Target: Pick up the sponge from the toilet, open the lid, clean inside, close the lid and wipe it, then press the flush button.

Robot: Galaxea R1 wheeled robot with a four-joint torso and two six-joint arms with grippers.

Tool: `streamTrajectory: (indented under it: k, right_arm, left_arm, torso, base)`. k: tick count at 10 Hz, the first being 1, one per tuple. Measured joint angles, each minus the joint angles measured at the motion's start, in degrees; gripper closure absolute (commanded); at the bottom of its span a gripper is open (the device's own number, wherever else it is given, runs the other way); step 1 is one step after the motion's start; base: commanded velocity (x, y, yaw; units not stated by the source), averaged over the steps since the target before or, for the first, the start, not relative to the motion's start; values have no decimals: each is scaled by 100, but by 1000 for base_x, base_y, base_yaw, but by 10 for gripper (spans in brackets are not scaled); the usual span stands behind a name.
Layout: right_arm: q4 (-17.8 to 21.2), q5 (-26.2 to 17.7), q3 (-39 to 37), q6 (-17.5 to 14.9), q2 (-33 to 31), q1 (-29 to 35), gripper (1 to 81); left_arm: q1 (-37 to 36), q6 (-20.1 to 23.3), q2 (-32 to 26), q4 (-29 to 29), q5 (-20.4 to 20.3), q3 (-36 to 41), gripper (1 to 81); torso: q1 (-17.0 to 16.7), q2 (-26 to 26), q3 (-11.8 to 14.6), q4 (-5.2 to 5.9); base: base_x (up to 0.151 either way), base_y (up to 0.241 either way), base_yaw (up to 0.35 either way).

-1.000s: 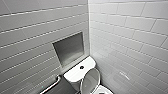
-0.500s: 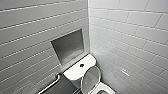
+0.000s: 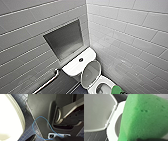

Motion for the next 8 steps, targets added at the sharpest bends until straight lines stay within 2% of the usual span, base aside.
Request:
streamTrajectory:
  k: [1,3,8]
  right_arm:
    - [0,-63,18,5,15,107,811]
    - [-2,-124,74,6,12,208,811]
    - [-2,-317,165,9,45,479,811]
  left_arm:
    - [0,0,6,0,-2,7,10]
    - [-20,0,6,0,-24,16,10]
    - [9,0,6,0,-20,18,10]
  torso:
    - [2,2,-118,0]
    - [33,-46,-173,0]
    - [642,-1023,-206,0]
  base:
    - [0,0,0]
    - [0,0,0]
    - [0,0,0]
